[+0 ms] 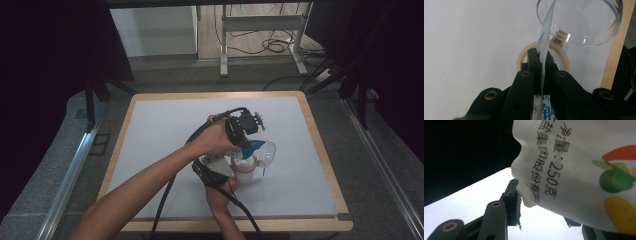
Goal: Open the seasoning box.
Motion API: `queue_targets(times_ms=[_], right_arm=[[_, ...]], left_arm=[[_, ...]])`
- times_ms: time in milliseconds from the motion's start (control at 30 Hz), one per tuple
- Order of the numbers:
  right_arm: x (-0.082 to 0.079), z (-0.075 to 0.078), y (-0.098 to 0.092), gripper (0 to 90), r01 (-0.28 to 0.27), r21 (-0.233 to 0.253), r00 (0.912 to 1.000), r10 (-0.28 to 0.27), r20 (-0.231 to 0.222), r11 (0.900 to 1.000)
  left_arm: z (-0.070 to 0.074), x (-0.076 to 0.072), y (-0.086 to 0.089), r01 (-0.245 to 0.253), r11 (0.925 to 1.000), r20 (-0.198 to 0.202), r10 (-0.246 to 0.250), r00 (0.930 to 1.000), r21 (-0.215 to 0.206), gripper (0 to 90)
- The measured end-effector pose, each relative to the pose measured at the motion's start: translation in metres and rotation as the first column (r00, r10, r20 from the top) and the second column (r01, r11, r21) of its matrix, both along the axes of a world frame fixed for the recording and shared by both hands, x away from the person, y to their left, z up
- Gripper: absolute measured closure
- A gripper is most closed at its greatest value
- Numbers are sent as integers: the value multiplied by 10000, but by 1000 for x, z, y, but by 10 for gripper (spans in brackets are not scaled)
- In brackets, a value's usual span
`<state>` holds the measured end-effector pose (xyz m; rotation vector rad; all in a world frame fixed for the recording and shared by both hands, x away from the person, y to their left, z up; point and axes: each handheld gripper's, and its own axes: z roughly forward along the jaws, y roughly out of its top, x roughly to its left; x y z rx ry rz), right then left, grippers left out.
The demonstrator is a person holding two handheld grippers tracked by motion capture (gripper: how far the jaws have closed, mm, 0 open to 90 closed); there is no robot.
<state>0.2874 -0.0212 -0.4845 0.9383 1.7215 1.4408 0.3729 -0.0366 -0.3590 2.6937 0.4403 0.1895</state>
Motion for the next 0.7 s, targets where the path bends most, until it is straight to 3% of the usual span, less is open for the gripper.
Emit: queue_targets(times_ms=[700], right_arm=[[-1,-8,-4,556,-44,-221,10000,44,-31,9997]], left_arm=[[-4,1,-1,152,9999,-110,-152,9998,-43,900]])
